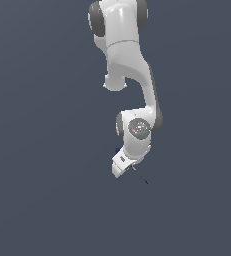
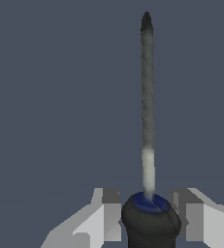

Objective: Pick up the object and move it to a goal position.

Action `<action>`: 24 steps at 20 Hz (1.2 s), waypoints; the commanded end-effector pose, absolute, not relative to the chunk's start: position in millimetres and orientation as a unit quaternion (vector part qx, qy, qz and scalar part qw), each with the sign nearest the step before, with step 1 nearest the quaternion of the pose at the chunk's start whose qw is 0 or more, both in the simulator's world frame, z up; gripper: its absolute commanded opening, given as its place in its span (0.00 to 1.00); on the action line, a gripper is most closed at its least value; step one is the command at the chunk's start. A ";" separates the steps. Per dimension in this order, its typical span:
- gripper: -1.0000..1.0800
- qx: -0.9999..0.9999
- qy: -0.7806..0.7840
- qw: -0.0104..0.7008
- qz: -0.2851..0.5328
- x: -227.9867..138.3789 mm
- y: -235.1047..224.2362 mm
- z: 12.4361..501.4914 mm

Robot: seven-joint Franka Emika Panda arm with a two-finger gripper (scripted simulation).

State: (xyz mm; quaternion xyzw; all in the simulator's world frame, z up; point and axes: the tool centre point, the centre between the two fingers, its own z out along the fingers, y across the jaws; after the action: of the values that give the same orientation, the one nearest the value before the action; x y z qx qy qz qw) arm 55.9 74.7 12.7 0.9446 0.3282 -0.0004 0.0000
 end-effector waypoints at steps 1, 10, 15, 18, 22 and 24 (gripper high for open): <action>0.00 0.945 0.328 0.000 0.000 56.2 74.9 12.8; 0.00 0.945 0.328 0.000 0.000 55.0 74.0 13.1; 0.00 0.945 0.328 0.000 0.000 48.3 68.5 14.1; 0.00 0.945 0.328 0.000 0.000 41.2 62.7 15.2; 0.00 0.945 0.328 0.000 0.000 27.7 51.6 17.2; 0.00 0.945 0.328 0.000 0.000 19.0 44.1 18.3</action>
State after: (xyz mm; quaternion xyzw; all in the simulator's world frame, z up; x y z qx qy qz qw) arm 25.0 49.8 17.0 0.9445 0.3284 -0.0006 -0.0002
